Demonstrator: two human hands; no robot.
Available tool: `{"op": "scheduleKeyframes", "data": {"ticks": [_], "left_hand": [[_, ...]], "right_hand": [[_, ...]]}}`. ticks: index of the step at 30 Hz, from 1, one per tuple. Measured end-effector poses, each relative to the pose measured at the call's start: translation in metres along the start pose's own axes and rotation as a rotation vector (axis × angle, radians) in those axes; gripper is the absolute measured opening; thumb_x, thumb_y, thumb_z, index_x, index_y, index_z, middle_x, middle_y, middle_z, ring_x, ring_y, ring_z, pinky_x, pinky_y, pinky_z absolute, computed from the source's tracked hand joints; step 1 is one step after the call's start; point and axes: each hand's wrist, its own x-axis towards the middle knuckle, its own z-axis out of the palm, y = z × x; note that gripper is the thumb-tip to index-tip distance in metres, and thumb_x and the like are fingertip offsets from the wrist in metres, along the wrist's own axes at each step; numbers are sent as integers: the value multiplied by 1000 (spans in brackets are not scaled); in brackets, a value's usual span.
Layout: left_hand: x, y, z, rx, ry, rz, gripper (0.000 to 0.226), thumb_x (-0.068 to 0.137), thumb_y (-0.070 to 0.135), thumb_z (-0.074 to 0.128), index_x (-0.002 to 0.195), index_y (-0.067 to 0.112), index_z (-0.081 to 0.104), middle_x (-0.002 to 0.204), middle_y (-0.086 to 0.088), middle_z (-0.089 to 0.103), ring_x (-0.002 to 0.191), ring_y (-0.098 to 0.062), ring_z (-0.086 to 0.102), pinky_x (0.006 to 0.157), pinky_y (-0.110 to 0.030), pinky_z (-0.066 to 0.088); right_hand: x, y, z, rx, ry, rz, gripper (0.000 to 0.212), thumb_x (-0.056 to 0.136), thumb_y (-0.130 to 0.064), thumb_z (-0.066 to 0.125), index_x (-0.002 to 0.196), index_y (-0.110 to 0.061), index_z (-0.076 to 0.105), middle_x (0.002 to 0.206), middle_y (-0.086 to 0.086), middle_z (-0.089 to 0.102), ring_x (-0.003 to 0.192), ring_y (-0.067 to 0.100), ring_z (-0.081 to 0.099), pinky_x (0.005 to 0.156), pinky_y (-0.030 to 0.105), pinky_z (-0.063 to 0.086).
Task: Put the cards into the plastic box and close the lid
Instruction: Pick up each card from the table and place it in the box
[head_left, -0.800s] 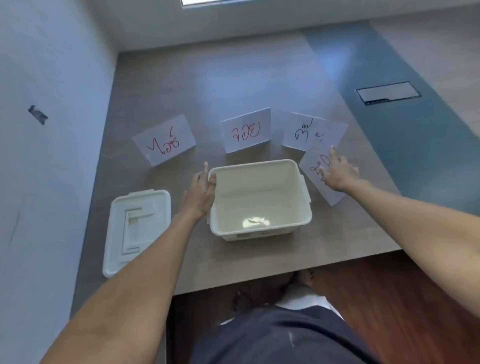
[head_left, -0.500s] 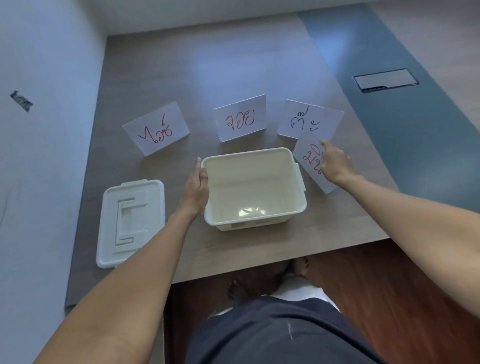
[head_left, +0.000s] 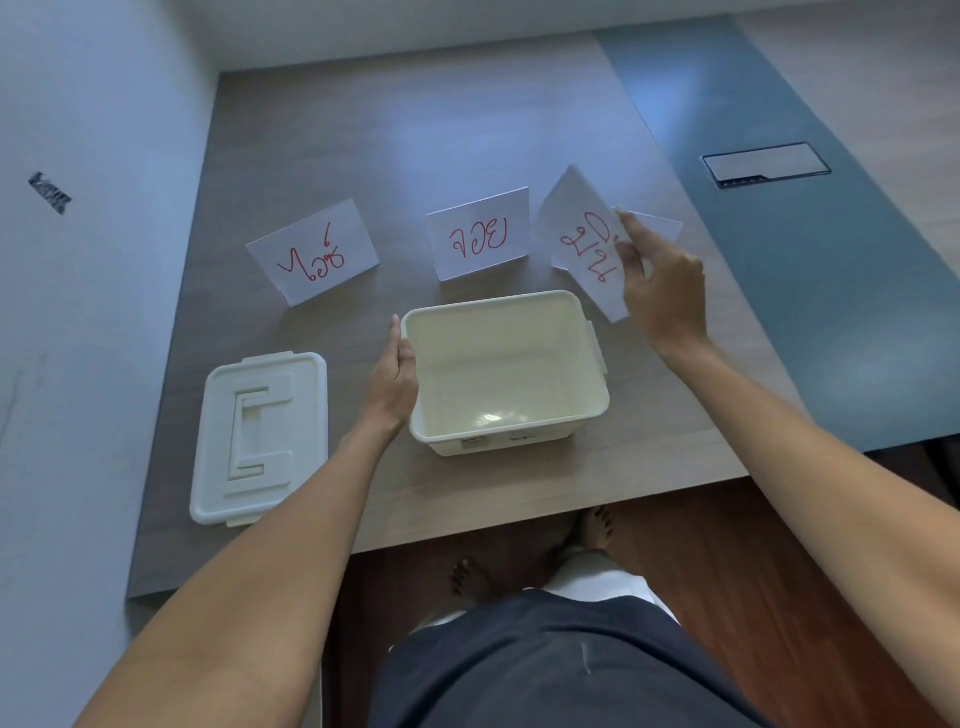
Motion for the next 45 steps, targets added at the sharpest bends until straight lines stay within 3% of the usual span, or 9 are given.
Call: {"op": "scheduleKeyframes", "data": {"ticks": [11,17,21,24,26,30,34,40,45], "left_hand": [[-1,-2,3,-59,9,-10,52,109,36,20,160,27,14,164,-1,26,149,-22,27,117,-34,22],[2,-2,5,-66,28,-13,52,110,36,20,160,26,16,163,-1,28,149,-22,28,118,-34,24],[2,-3,7,-80,46,-11,51,110,35,21,160,24,18,164,2,26,150,-18,25,113,-24,19],[4,-1,9,-74,52,-10,52,110,34,21,160,23,18,164,2,25,151,-17,23,110,-21,17],[6,0,10,-72,62,-15,52,110,34,21,160,22,18,164,2,25,151,-17,23,110,-20,16],[9,1,12,-56,76,-16,52,110,34,21,160,21,19,164,2,25,151,-17,22,110,-20,15],[12,0,12,-49,73,-15,52,109,35,21,160,23,19,164,3,24,151,-16,22,112,-22,16],[16,9,14,-34,80,-7,49,109,33,22,157,24,28,158,3,38,143,-15,35,107,-21,24],[20,11,17,-25,75,-17,45,109,32,22,150,22,39,139,1,55,125,-17,49,100,-30,36]], "right_hand": [[-27,-46,5,147,-97,-295,39,97,-19,57,136,-25,59,99,3,76,79,24,72,60,42,61],[-59,-34,18,195,-337,-376,32,96,-23,61,127,-28,67,96,-3,77,77,21,70,70,37,57],[-81,-27,25,177,-593,-346,29,97,-24,60,124,-28,69,88,-5,75,70,11,62,66,29,51],[-92,-24,31,130,-782,-314,29,99,-26,55,124,-28,69,98,-3,77,85,18,69,74,37,55],[-96,-26,34,101,-870,-281,29,100,-23,52,124,-25,69,112,-2,75,103,20,68,84,34,52],[-97,-30,36,76,-1032,-160,31,100,-18,40,118,-19,66,113,3,72,102,23,63,85,35,48],[-80,-29,37,263,-897,32,32,97,-9,38,107,-18,68,101,-5,72,92,15,66,85,31,50],[-1,-3,52,299,-302,62,28,89,-4,48,102,-7,73,98,9,67,79,21,63,75,24,46],[68,49,62,77,-147,151,33,87,-15,45,109,-6,69,117,17,61,104,33,62,92,43,48]]}}
